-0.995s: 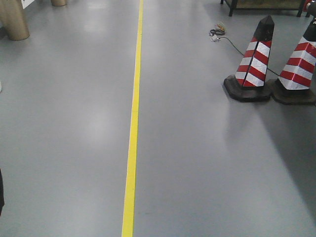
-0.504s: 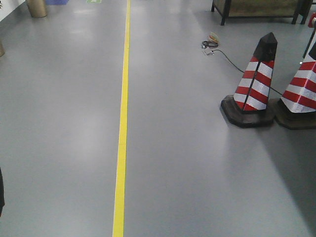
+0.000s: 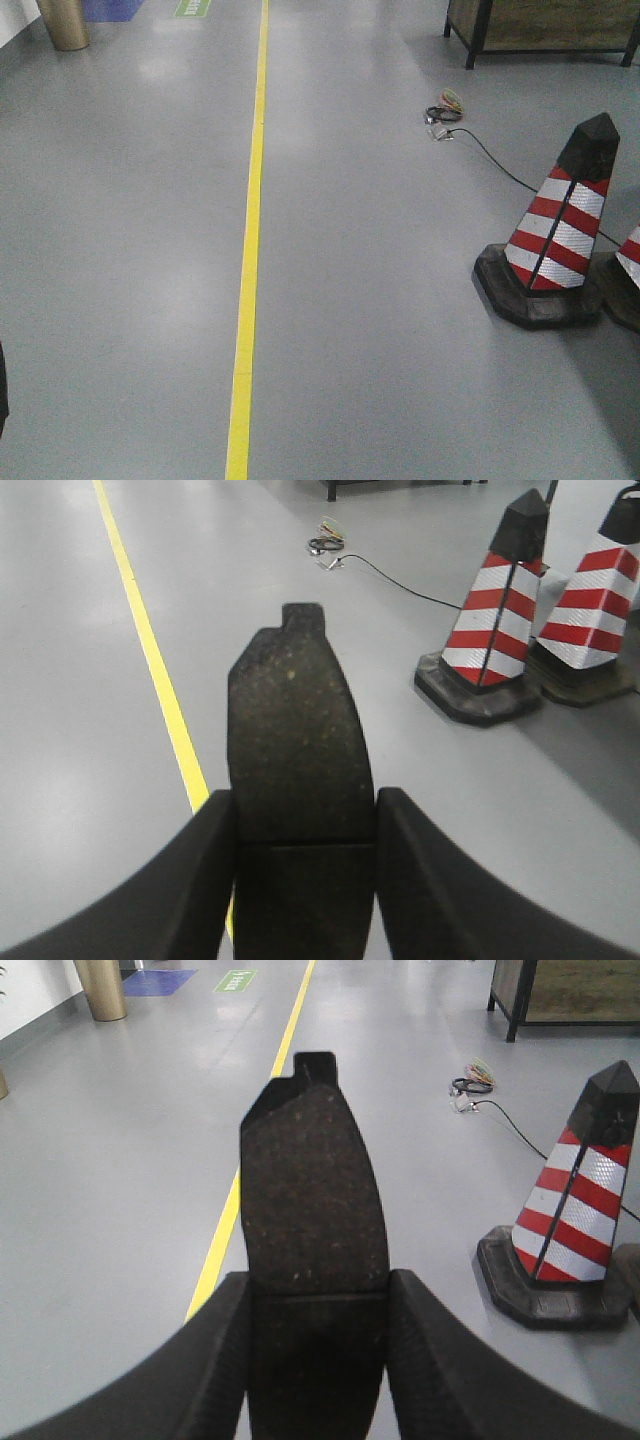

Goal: Move and align brake pads A on conveyor
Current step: 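Drive along the yellow floor line past the striped cones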

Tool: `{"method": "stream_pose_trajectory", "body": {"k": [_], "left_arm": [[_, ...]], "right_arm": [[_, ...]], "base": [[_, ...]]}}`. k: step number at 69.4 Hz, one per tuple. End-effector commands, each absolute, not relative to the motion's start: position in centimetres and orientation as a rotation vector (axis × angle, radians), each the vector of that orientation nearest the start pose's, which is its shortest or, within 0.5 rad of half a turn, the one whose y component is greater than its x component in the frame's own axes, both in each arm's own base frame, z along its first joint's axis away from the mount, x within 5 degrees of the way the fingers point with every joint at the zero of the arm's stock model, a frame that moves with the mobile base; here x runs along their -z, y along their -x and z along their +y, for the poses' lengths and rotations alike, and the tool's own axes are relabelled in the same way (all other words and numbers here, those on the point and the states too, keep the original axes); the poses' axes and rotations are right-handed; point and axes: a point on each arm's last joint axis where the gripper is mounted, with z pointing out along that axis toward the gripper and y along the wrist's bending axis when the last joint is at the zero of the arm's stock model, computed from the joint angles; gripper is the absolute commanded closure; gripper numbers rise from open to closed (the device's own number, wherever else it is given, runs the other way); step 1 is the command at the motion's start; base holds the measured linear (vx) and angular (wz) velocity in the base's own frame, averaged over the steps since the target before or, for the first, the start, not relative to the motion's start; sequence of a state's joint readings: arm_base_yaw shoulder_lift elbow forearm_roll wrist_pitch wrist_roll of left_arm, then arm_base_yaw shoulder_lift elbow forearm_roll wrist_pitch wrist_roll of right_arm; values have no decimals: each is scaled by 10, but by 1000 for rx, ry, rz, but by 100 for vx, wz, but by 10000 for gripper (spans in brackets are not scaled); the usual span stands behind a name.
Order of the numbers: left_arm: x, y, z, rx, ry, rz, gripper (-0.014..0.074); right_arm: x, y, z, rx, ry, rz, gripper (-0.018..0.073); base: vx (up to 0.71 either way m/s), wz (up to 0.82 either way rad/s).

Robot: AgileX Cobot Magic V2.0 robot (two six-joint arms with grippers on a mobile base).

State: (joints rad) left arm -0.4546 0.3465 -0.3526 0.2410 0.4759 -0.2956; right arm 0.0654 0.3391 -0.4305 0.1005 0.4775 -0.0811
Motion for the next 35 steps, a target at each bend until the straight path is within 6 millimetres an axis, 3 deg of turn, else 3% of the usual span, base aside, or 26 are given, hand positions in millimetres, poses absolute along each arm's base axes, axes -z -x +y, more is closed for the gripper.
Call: {"method": "stream_pose_trajectory", "body": {"k": [1, 35], "left_arm": [[-285, -78, -29, 286, -291, 1814, 603], [-285, -78, -29, 286, -291, 1814, 603]], "right_arm": [[-311, -78, 8, -82, 73, 1744, 564], [-311, -78, 8, -82, 73, 1744, 564]], "base": [[67, -2], [65, -4]]}}
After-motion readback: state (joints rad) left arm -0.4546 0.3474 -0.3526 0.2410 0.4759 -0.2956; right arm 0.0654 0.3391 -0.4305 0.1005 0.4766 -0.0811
